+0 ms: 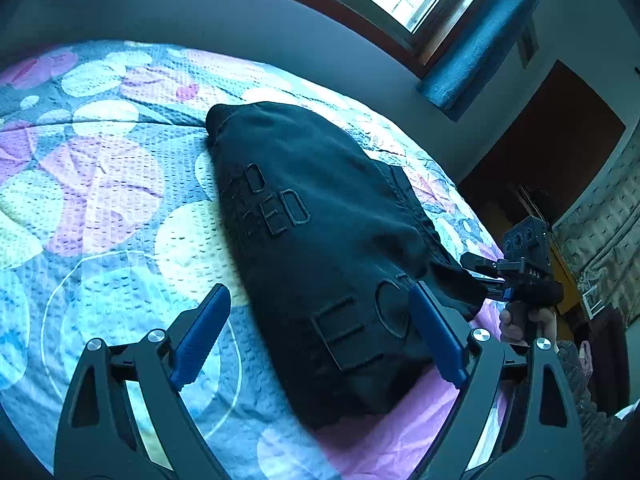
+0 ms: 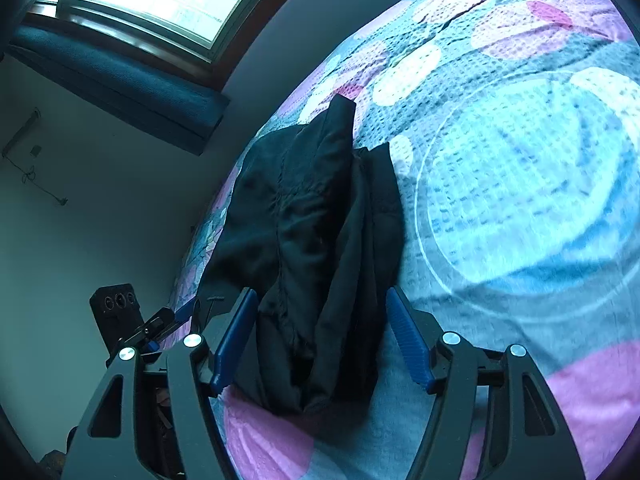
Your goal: Fold small clothes
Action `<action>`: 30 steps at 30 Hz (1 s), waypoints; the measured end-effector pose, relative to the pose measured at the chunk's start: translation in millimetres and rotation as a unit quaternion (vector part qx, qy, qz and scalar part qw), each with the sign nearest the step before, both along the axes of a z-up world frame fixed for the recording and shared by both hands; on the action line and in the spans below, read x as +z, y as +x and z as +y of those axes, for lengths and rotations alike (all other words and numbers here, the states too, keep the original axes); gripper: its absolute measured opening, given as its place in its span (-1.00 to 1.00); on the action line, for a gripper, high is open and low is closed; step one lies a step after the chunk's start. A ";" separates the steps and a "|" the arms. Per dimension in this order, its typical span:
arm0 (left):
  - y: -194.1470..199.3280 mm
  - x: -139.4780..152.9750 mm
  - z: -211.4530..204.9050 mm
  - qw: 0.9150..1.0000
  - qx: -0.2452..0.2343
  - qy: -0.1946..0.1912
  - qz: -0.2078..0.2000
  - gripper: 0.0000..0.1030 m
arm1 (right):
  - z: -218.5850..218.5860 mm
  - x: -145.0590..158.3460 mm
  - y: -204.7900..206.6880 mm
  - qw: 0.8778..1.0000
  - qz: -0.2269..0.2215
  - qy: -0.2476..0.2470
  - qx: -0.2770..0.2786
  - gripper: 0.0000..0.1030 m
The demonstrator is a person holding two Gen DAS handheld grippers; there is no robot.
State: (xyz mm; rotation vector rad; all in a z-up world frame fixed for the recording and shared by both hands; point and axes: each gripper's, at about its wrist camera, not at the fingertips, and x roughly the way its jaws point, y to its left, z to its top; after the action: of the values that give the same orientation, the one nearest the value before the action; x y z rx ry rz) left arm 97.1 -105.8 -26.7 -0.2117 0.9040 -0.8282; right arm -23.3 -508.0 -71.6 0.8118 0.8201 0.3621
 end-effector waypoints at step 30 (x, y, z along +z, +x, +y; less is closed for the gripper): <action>129.4 -52.4 -64.4 0.995 0.013 0.022 0.094 0.34 | -20.7 -31.3 106.9 0.999 -0.008 0.045 0.017 -0.42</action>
State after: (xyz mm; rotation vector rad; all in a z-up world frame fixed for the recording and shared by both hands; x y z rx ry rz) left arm 226.5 -170.2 -79.1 -0.2656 1.0935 -0.7710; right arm 83.6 -528.7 -102.9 0.8785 0.8075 0.4391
